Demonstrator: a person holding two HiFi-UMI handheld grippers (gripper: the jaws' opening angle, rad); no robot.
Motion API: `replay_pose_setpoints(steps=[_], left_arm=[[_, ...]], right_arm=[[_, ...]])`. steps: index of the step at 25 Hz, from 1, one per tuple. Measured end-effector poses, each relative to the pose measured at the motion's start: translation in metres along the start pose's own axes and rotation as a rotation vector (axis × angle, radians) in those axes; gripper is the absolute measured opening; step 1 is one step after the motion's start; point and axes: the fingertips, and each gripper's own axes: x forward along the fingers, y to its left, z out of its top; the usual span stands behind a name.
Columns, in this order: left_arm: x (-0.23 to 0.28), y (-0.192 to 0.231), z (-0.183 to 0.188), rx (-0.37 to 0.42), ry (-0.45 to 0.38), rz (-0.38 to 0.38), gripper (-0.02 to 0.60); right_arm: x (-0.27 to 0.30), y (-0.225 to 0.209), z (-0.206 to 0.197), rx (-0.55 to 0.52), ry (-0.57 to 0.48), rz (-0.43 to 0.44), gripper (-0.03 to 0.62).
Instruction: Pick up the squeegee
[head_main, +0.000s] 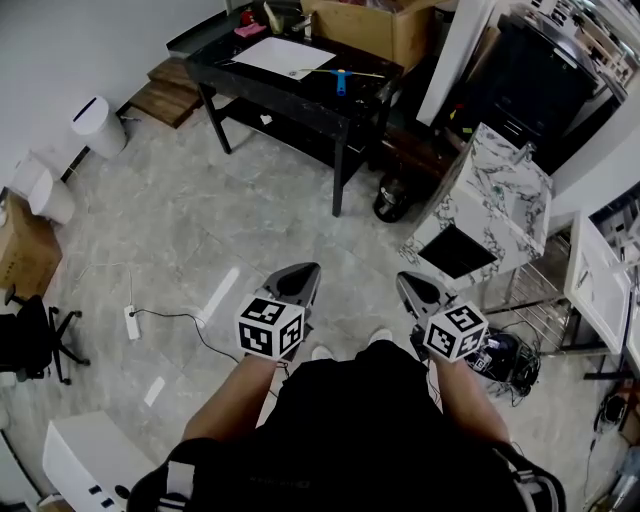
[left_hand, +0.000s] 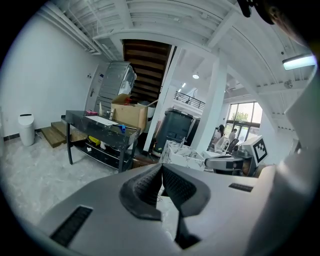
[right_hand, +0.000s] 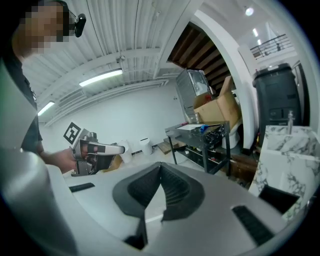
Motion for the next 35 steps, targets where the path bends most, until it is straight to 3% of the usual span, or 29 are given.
replay_pose_setpoints(steps=[9,14,35], left_arm=[[0.009,-0.002,-0.013,-0.019,0.03,0.002,0.017],[0.018,0.012,-0.019,-0.032,0.049,0.04,0.017],[0.147,0.067,0.055,-0.026,0.068,0.079,0.017]], right_arm=[[0.003,-0.008,-0.012,0.024,0.03,-0.002,0.009],[0.02,-0.019,-0.009,0.049,0.03,0.014,0.009],[0.12,-0.132,0.063,0.09,0.027,0.069,0.009]])
